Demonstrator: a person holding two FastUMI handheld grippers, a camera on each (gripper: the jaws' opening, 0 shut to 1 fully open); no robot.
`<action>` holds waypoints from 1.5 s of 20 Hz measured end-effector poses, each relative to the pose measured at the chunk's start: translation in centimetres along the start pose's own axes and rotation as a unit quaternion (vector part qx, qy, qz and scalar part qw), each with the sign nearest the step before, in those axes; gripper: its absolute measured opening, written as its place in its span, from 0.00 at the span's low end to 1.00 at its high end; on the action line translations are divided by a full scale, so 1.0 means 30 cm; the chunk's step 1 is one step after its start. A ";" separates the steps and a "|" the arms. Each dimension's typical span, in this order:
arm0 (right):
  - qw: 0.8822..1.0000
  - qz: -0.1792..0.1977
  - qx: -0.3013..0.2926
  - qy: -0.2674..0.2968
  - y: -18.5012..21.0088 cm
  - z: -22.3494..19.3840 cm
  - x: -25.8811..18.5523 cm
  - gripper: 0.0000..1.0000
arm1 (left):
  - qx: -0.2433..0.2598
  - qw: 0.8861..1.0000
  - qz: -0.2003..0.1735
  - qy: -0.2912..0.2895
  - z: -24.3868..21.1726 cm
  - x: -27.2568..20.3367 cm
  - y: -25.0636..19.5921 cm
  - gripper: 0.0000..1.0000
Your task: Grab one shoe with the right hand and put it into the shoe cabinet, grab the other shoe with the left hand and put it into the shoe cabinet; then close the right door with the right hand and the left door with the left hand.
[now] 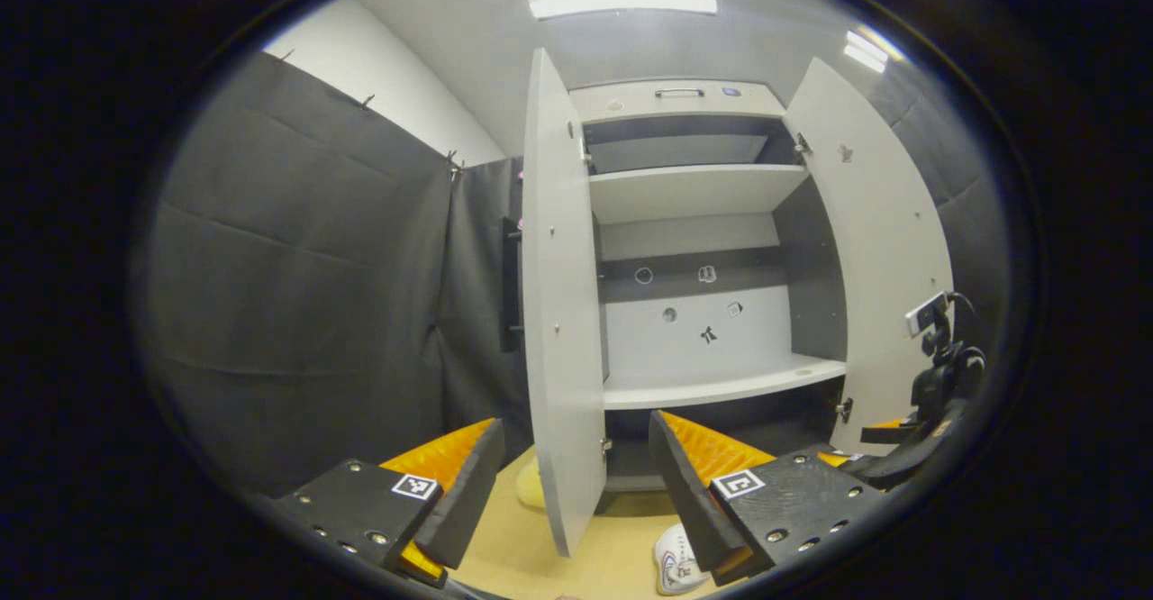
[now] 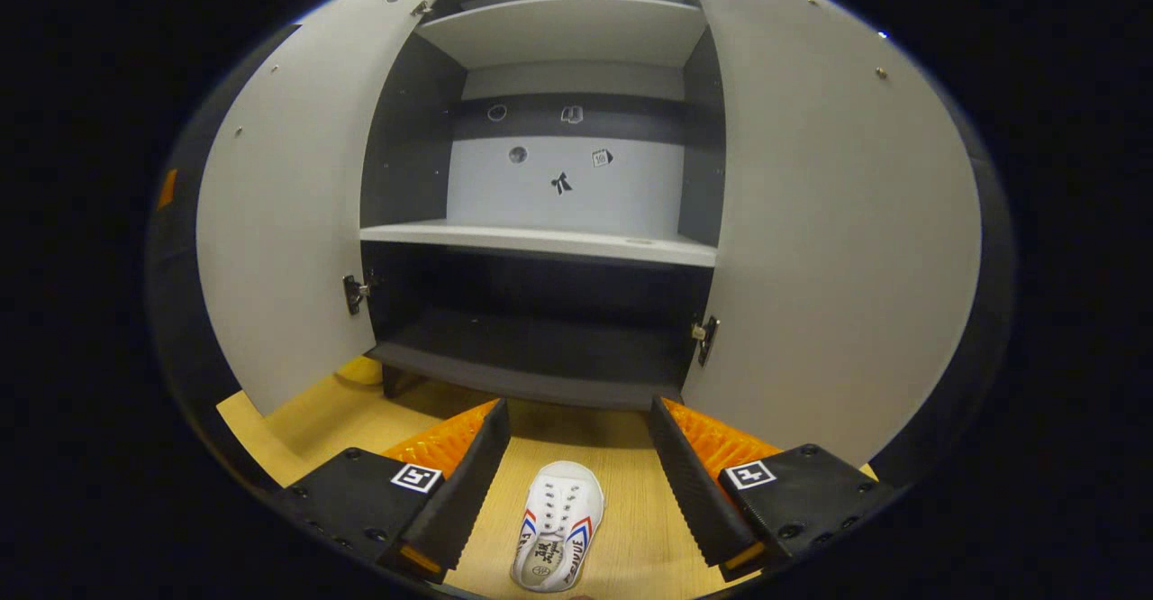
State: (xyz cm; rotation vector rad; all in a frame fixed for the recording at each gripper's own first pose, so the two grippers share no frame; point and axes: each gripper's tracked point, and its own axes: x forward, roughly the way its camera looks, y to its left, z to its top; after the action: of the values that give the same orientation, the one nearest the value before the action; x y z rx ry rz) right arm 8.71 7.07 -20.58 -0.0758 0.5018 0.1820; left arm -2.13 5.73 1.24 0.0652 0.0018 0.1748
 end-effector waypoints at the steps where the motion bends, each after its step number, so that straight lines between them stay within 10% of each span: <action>1: 1.000 0.005 0.001 0.015 0.006 -0.029 0.022 0.98 | 0.003 1.000 0.006 0.002 0.003 -0.004 0.009 0.94; 21: 0.959 0.086 0.005 0.268 0.168 -0.570 0.164 0.89 | 0.022 0.994 0.097 0.043 -0.008 -0.006 0.074 0.94; 25: 0.951 0.068 0.005 0.302 0.164 -0.623 0.171 0.55 | 0.022 0.993 0.105 0.043 0.003 -0.015 0.073 0.94; 28: 0.952 0.038 -0.027 0.303 0.128 -0.629 0.164 0.52 | 0.020 0.993 0.110 0.042 -0.001 -0.017 0.078 0.94; 30: 0.952 0.041 -0.014 0.302 0.132 -0.617 0.183 0.27 | 0.019 0.993 0.111 0.041 -0.001 -0.019 0.079 0.94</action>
State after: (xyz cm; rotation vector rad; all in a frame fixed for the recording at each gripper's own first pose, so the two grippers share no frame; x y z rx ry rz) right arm 3.94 9.65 -39.53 -0.1392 1.1158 0.2485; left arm -3.09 7.95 1.35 0.0969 0.0808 0.4006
